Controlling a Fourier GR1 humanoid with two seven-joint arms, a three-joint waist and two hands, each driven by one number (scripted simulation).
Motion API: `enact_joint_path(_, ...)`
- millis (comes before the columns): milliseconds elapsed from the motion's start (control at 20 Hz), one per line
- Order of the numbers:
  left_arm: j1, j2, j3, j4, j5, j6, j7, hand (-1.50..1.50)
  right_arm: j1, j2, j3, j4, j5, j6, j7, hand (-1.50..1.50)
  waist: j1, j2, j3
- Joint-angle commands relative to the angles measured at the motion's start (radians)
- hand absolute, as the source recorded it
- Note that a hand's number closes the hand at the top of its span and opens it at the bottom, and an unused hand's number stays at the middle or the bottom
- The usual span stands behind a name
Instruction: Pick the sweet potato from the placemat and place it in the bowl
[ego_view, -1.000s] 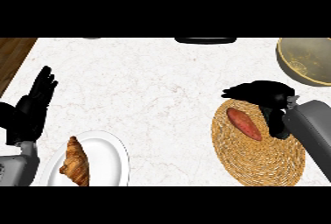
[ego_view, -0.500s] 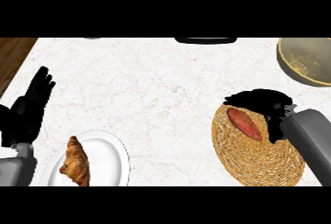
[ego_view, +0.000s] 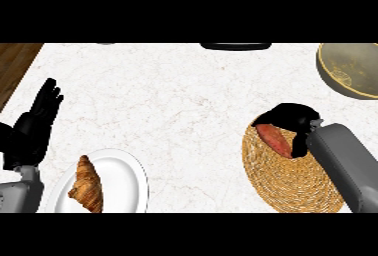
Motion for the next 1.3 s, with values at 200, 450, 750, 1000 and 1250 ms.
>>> enact_joint_path(200,-0.004,0.008,0.013,-0.055,0.005,-0.032,0.066,0.00,0.029,0.094,0.011,0.103,0.052,-0.090,-0.059,1.50,0.003,0.002,0.001)
enact_joint_path(450,0.006,-0.006,0.022,-0.040,-0.015,-0.030,0.033,0.00,-0.018,0.100,-0.027,0.133,0.056,-0.074,-0.099,1.50,0.001,0.000,0.001)
enact_joint_path(750,-0.028,-0.031,0.011,0.000,-0.032,-0.003,0.023,0.00,-0.127,0.145,-0.288,0.277,-0.022,-0.149,0.275,1.50,0.005,0.005,0.002)
enact_joint_path(1000,-0.025,-0.013,0.011,-0.016,-0.021,-0.034,0.011,0.00,-0.240,0.118,-0.510,0.332,-0.081,-0.277,0.675,1.50,0.041,0.017,0.002)
enact_joint_path(1250,-0.065,-0.028,0.008,0.035,-0.031,-0.024,-0.006,0.00,-0.375,0.157,-0.526,0.357,-0.020,-0.461,0.904,1.50,0.036,0.018,0.001)
